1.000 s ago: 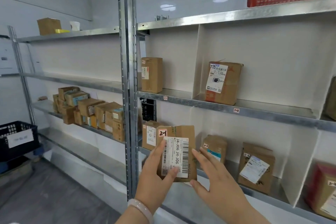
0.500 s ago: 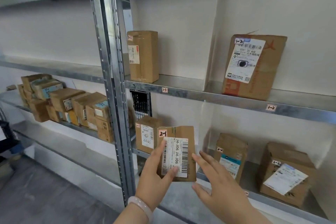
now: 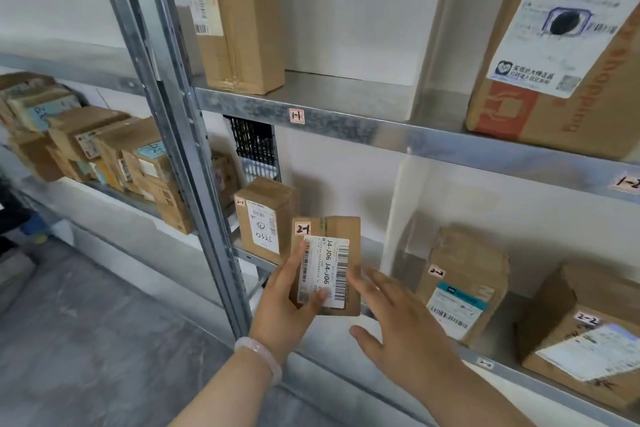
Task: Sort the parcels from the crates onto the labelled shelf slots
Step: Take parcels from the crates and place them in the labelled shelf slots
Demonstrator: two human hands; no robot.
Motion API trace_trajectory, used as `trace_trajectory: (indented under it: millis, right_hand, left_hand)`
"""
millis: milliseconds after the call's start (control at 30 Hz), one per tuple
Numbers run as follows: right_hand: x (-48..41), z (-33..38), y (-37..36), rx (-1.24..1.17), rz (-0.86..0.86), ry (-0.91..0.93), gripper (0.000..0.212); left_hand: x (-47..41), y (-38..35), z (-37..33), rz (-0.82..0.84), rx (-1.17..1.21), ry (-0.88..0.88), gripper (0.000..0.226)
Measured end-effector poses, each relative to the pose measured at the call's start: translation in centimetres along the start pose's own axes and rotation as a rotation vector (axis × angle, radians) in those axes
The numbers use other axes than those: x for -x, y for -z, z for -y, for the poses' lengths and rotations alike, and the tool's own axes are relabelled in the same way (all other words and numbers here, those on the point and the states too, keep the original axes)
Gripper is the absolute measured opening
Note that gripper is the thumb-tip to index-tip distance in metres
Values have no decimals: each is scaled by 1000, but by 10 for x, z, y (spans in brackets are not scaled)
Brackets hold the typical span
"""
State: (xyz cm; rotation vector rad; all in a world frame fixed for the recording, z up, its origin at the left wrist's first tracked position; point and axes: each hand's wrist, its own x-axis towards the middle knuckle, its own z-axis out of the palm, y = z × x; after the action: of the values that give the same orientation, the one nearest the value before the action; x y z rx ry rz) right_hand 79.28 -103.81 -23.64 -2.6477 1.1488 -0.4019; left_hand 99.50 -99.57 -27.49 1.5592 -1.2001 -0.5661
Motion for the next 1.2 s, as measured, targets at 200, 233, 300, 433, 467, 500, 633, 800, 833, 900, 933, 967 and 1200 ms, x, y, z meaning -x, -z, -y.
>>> trace_trajectory:
  millis: [200,233,300,433,467,500,633,800,833,900,933,967,1200]
  right_hand:
    - [-22,-9,-33,19,96,-59,86]
    - [-25,-9,-37,19,103,-76,87]
    - [-32,-11,-44,14,99,-117,86]
    - [-44,-14,-56,-1,103,-166,79]
    - [-47,-15,-58,2,107,-169,76]
    - [-49,-16,-60,-3,108,-181,74]
    - [-48,-18,-70,-18,119,-232,69]
    - [-48,-11,-75,-76,111,-261,66]
    - [-50,-9,-75,-96,92,-269,66]
    - [-52,-8,-76,-111,72,-269,65]
    - [-53,-9,-78,-101,73,-256,65]
    - [-54,-10,-81,-89,82,-244,64]
    - [-54,-11,-86,-77,128,-238,66]
  left_hand:
    - [-46,-4,37,88,-10,27,87]
    - [-56,-5,43,104,-3,38,89]
    - [-75,-9,56,138,23,56,93]
    - [-112,-19,77,226,87,88,99]
    - [-120,-23,82,243,92,89,99]
    - [-127,-26,87,258,89,88,100]
    - [-145,-37,104,300,22,64,101]
    - [-152,-40,126,358,20,62,80]
    - [-150,-39,130,355,16,63,75]
    - [-147,-39,138,344,19,76,68]
    - [-145,-40,142,340,21,85,64]
    - [-143,-40,145,338,21,93,62]
    - [-131,-41,139,310,17,103,66]
